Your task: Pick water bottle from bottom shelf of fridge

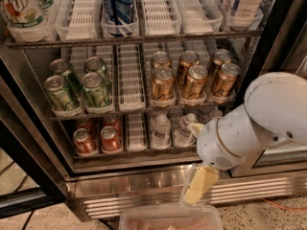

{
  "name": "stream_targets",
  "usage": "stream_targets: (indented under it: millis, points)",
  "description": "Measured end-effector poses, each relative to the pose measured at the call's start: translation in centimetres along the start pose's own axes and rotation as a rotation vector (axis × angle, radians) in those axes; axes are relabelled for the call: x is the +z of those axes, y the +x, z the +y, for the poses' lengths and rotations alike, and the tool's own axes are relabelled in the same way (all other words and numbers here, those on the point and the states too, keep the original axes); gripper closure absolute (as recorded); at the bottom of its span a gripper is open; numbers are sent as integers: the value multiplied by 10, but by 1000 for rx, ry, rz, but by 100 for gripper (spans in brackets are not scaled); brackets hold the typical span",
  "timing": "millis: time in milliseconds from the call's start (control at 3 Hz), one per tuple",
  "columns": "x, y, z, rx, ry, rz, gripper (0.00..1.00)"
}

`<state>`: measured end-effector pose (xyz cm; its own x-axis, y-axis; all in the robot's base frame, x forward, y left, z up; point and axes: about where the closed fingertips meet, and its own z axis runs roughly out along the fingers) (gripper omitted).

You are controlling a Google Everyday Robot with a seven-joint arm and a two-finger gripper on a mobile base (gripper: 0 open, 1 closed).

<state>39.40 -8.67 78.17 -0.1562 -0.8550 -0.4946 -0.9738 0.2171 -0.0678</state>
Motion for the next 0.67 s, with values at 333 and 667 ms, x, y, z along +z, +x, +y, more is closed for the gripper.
stream_targets:
  millis: [333,667]
  points:
    - [13,3,0,19,31,-14,0]
    - [44,22,-4,75,81,-69,0]
